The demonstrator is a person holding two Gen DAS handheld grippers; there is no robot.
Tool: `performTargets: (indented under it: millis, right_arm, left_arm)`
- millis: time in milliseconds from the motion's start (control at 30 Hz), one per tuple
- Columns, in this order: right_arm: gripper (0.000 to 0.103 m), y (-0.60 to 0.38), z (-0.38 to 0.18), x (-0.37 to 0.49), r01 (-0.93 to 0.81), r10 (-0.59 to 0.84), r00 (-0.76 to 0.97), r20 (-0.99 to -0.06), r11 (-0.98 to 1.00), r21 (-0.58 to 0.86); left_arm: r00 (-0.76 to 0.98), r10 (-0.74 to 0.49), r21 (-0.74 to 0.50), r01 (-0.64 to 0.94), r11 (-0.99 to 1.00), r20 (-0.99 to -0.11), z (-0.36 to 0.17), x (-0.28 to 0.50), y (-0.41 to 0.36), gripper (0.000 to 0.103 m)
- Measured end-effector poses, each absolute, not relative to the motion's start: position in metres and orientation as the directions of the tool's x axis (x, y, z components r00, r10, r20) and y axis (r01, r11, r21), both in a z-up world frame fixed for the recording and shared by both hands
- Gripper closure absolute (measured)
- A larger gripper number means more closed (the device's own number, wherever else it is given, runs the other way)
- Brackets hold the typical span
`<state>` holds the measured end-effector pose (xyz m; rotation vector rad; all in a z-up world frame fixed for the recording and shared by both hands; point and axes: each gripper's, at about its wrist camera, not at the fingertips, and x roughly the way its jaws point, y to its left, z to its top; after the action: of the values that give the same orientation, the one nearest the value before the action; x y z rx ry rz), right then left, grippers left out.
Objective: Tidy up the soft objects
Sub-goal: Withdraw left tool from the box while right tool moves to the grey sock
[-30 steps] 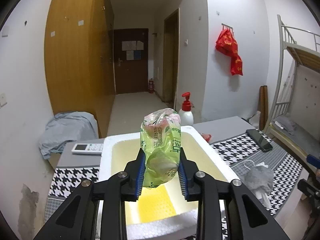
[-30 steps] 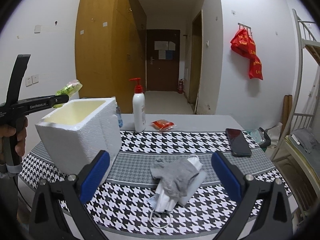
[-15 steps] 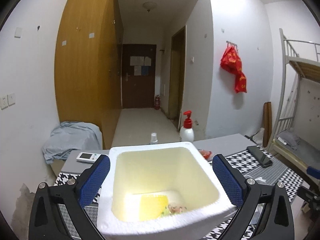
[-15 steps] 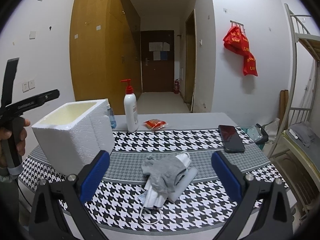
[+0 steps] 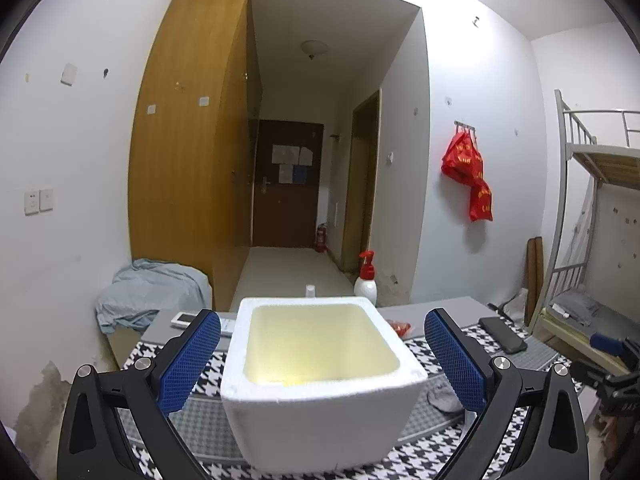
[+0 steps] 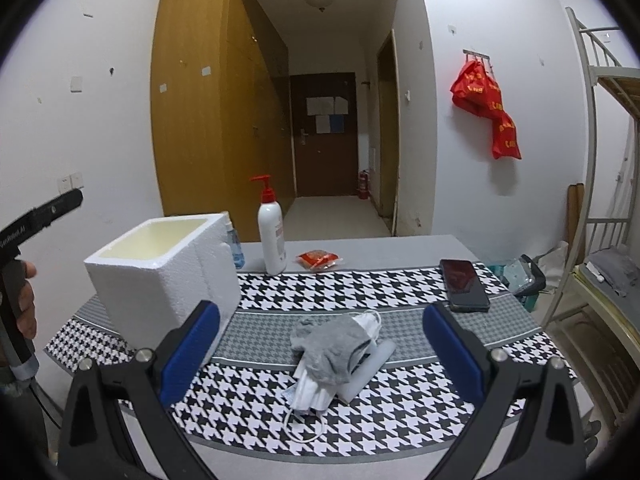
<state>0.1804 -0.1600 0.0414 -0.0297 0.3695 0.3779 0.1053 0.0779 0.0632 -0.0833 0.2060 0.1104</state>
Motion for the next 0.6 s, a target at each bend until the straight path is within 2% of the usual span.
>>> performTargets:
  millis: [200,600]
  right_arm:
    - [0.0,-0.16,0.045,0.163,-0.39,0.375,0.867,-0.327,0.921,0.019]
    - [0.0,-0.17,0.052,0.131,-0.403,0.392,0.882,-0.263,0.915,0.01]
  left_arm:
    - [0.972,0.098,-0.119,-0.125,0.985,-0.211,0.061,0.09,0.079,0.001]
    - [0.984,0.082,-0.089,-0.097,0.991,-0.159,0.056,0.048,0.052,0.001]
